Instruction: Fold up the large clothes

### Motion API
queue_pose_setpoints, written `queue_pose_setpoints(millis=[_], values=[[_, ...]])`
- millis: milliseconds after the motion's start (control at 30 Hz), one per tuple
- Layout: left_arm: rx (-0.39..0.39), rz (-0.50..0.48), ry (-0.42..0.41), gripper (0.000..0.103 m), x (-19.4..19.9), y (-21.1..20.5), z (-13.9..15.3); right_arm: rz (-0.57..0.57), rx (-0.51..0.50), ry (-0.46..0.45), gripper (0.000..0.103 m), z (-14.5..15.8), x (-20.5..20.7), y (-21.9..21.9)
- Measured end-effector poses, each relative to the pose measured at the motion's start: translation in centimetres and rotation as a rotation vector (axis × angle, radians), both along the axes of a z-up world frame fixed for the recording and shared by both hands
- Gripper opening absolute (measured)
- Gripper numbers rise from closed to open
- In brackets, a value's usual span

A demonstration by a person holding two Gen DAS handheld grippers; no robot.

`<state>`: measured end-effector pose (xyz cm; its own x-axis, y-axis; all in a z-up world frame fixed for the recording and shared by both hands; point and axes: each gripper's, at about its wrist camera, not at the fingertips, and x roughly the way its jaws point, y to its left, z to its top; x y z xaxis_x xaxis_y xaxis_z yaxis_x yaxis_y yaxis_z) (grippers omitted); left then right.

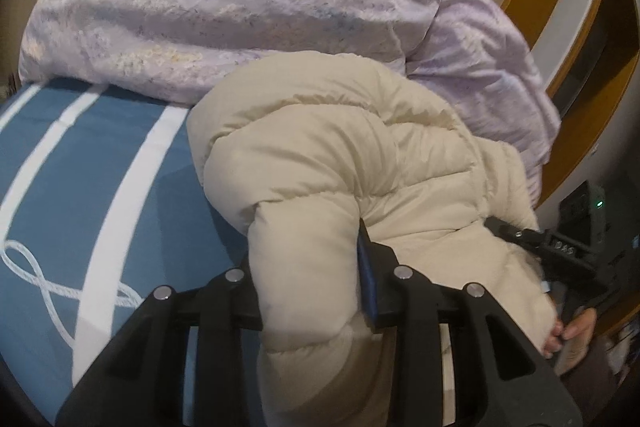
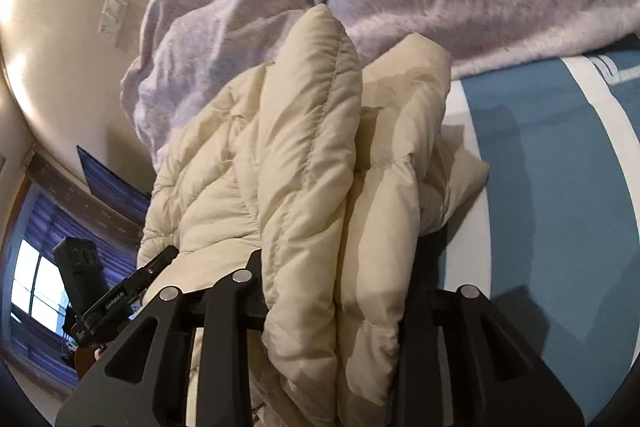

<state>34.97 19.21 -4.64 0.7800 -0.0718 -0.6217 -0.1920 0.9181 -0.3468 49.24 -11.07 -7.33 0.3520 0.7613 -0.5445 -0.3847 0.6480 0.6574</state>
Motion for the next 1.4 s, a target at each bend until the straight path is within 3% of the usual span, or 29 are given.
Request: queue_pose_setpoints(millis=[133,267,367,467,567,733,967,1133,1400], values=[[0.134,0.022,0.031,0.037,0.6,-1.5,0.1,-0.042,-0.062,0.023,0.041,0.0,-0.3,0.2],[0.234,0.046,0.053,0.048,0.3,-2.8,0.8,-0.111,-0.177,-0.004,0.065,1.3,-1.2,-0.6],[0.286,0.068,0.044,0.059,-0.8,-3.0,2.0,-0.195,-0.248,-0.109,0.066,3.7,-2.5,-2.2],[0.324,0.105,0.008,0.071,-1.5,-2.9,3.5,-0.207,-0.235,-0.192,0.066,6.2,-3.6,-2.4],[0.339,0.117,-0.018,0.079,-1.5,-3.5,4.9,-0.158,-0.282,-0.272,0.066,7.7,-4.5,0.1],[0.397,0.126,-0.021,0.080,-0.1,-5.3,5.7,-0.095,-0.406,-0.388,0.065,7.8,-5.0,5.4],[0.448,0.172,0.026,0.080,2.5,-5.5,4.0,-0.083,-0.535,-0.425,0.061,4.8,-3.9,7.4],[0.479,0.165,0.058,0.081,3.5,-5.3,1.4,-0.064,-0.531,-0.426,0.061,3.5,-3.5,7.4],[0.483,0.133,0.056,0.083,4.3,-5.1,-0.2,-0.062,-0.504,-0.368,0.061,1.6,-2.4,7.2]])
